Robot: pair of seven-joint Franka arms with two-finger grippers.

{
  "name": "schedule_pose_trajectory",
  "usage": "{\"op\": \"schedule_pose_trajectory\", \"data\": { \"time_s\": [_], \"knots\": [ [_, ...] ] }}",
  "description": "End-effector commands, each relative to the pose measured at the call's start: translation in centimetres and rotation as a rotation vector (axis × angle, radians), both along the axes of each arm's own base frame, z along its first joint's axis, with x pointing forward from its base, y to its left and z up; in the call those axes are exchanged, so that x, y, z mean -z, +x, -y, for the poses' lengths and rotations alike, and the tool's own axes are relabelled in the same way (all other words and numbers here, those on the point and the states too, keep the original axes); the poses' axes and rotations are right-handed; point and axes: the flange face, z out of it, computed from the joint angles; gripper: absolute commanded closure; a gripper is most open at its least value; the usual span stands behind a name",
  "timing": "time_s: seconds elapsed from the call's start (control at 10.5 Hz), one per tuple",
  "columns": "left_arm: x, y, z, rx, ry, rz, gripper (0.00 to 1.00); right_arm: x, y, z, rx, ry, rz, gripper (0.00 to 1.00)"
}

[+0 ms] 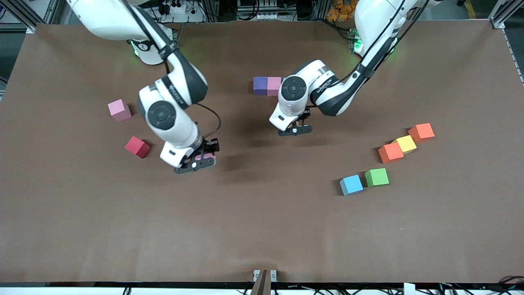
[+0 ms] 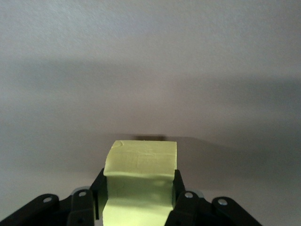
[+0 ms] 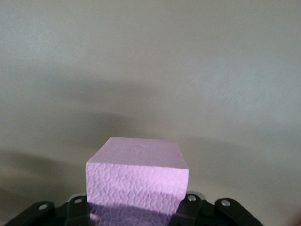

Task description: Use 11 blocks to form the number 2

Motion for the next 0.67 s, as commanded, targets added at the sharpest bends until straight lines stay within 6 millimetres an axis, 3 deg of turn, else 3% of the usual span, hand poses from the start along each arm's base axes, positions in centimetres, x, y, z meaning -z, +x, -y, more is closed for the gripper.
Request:
{"op": "schedule_pose_trajectory", "data": {
  "time_s": [0.0, 0.57],
  "knots": [
    [0.61, -0.63, 0.45, -0.006, 0.014, 0.021, 0.44, 0.13, 0.99, 0.49, -0.097, 0.028, -0.011, 1.00],
    [0.81, -1.23, 0.75, 0.076, 0.044, 0.070, 0.44, 0.40, 0.47, -0.12, -0.119, 0.023, -0.017, 1.00]
  ]
}}
